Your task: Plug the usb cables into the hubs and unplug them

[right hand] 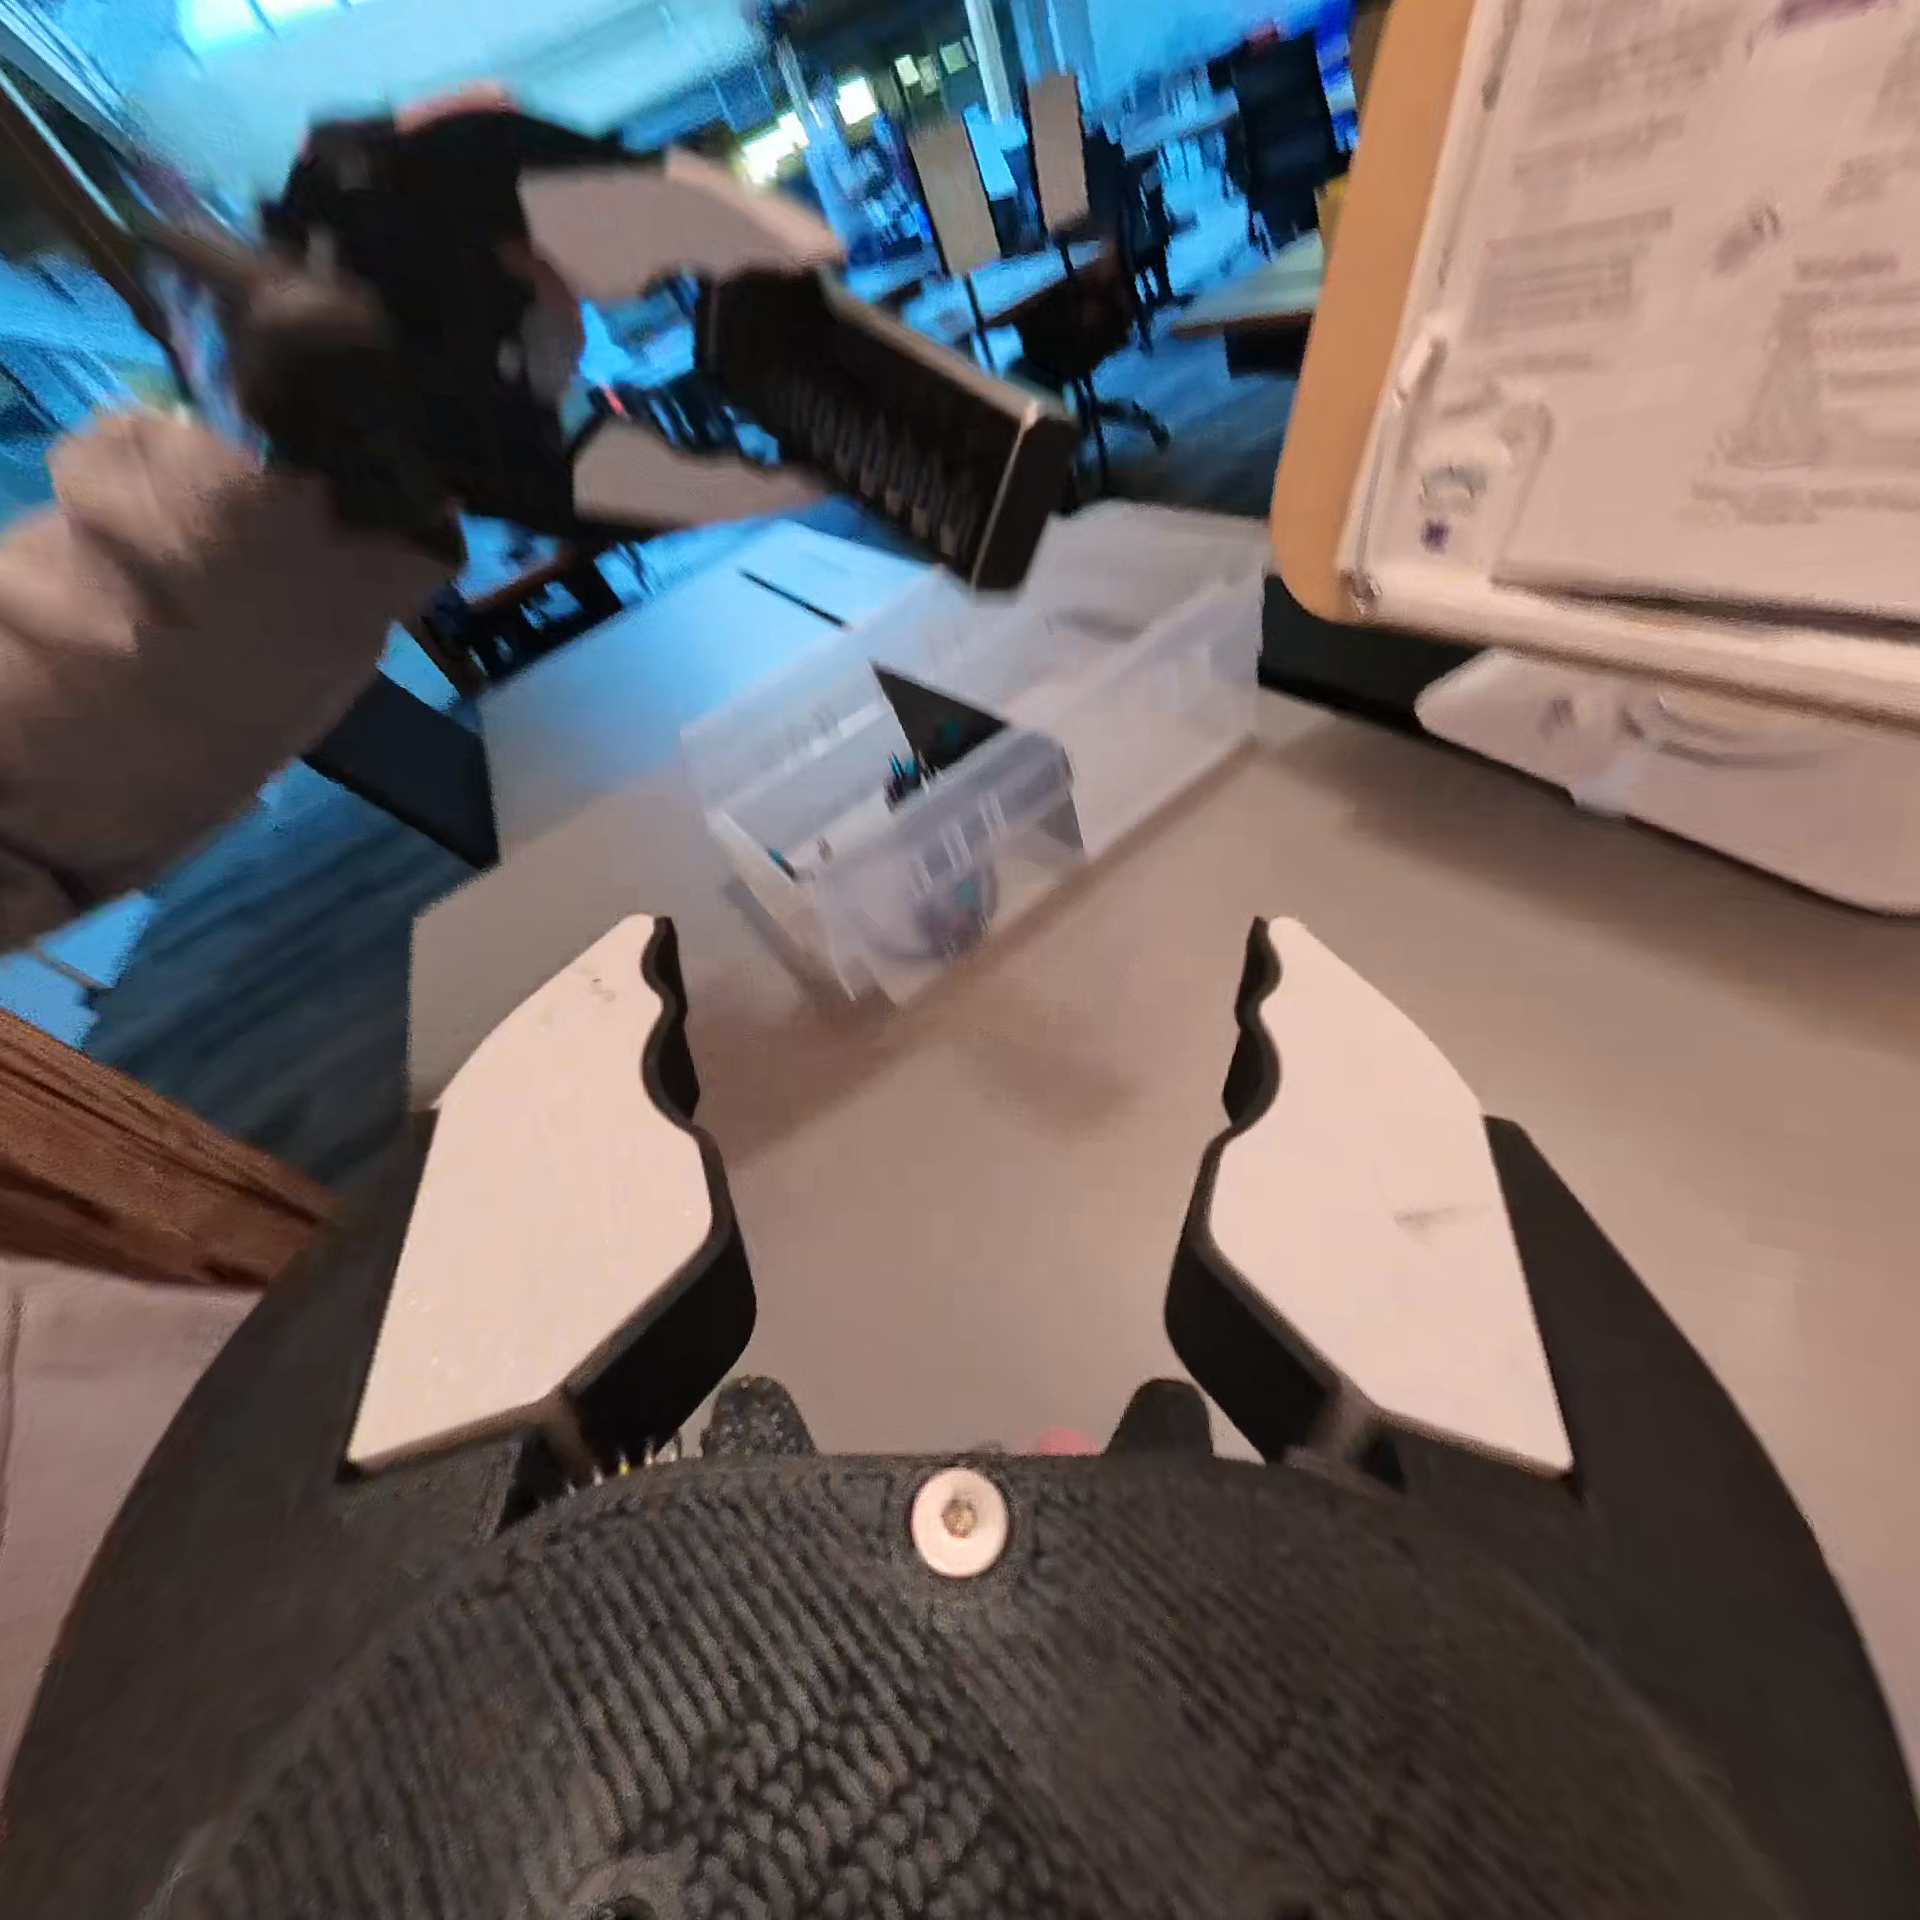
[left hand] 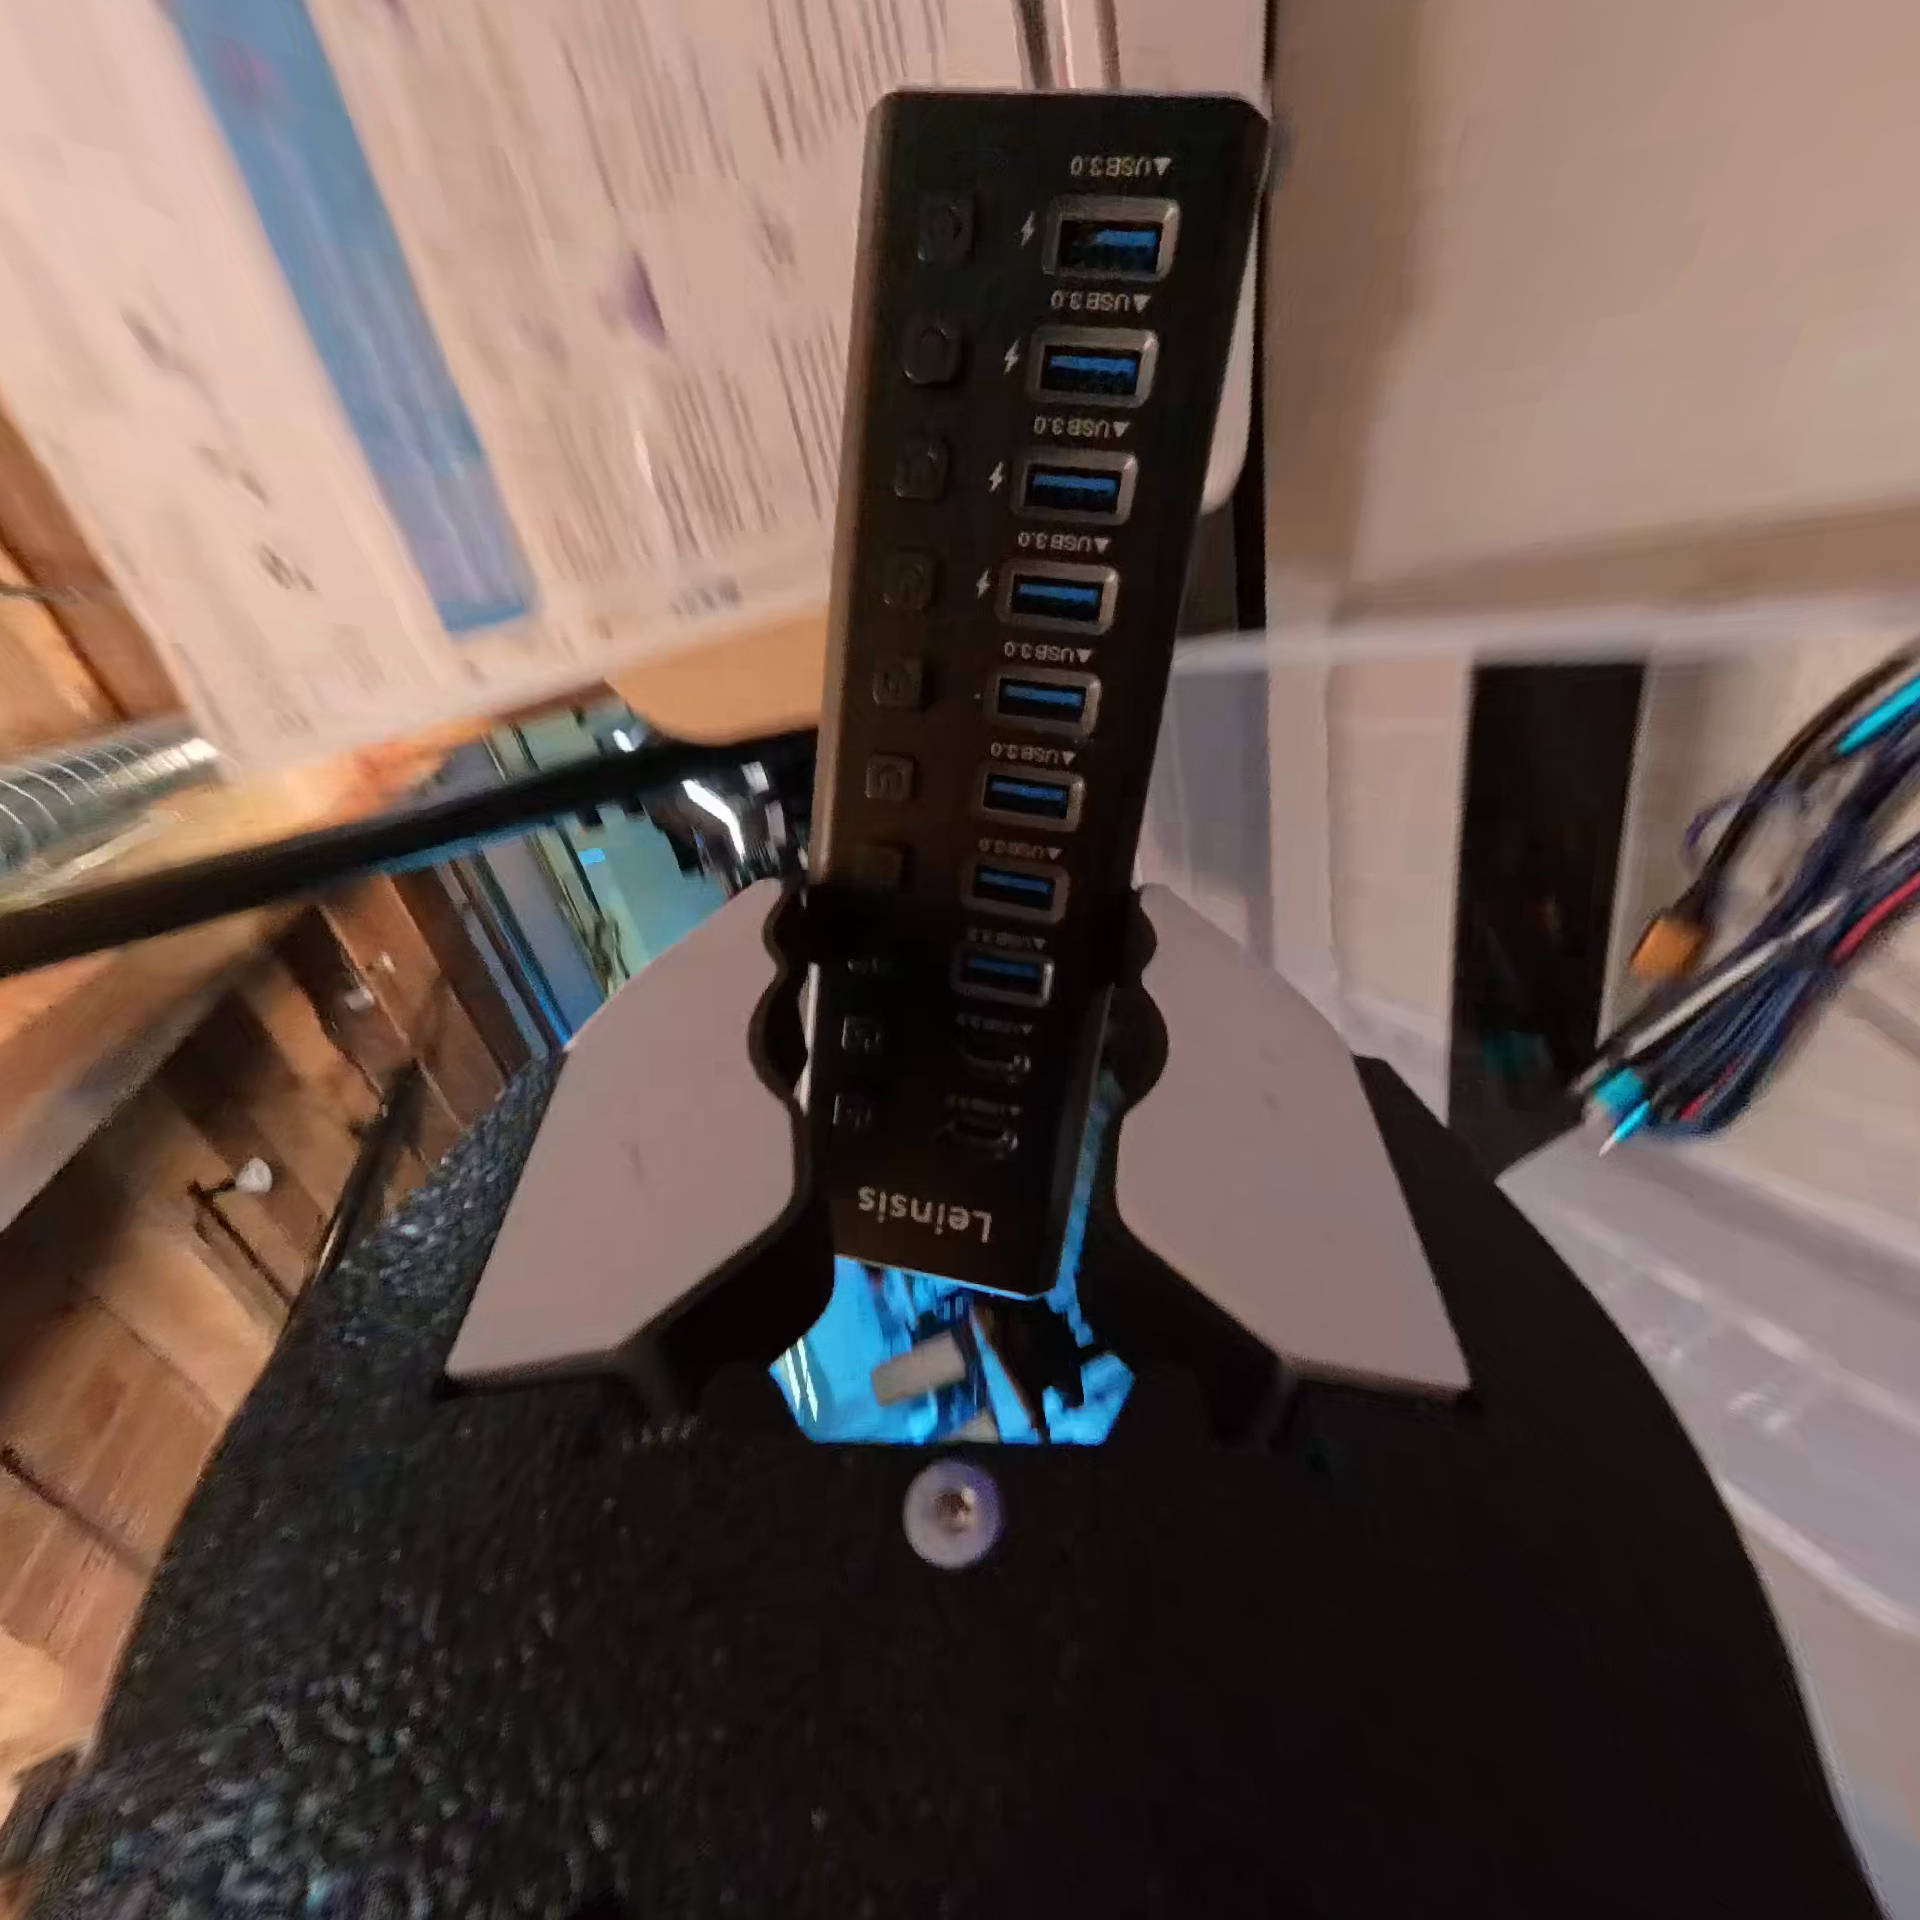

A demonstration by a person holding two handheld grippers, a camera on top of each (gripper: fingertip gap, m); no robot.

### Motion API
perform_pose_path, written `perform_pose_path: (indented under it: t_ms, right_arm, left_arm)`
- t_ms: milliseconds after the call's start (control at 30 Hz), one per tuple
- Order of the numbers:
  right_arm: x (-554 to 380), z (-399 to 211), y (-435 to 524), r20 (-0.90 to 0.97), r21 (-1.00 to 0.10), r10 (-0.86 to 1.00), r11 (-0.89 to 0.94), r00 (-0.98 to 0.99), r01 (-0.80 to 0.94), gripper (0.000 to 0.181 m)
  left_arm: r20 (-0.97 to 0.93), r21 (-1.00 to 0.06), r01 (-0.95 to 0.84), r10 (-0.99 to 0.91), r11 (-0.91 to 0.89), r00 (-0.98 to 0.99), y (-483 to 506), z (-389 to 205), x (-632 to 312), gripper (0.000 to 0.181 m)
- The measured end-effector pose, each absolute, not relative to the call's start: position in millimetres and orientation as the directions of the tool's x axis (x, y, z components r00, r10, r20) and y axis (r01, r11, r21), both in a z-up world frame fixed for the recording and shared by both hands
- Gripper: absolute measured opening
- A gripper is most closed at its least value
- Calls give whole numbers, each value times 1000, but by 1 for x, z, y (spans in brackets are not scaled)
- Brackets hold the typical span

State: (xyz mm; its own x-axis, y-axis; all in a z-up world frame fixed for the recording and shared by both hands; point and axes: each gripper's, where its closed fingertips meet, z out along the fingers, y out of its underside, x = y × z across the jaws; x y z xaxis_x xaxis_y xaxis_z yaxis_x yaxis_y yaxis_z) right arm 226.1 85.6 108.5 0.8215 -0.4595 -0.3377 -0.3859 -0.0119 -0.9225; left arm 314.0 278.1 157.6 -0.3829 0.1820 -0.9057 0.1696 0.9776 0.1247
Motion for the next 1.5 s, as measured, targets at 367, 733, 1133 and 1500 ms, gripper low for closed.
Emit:
perform_pose_path:
  t_ms: [367,733,1133,1500]
  right_arm:
    - [189,123,118,-345,-937,-198,12,917,-350,30]
    - [195,155,71,-445,-861,-156,345,882,-373,32]
    - [193,158,66,-512,-810,-144,408,847,-421,32]
    - [162,114,70,-474,-878,-118,136,873,-458,34]
  left_arm:
    - [-967,-2,499,126,867,-221,151,135,226,57]
    - [-441,-883,165,-657,439,-611,151,130,211,87]
    - [759,-406,-606,116,-684,-640,117,120,176,56]
    - [530,-804,-442,-144,-398,-835,110,135,173,27]
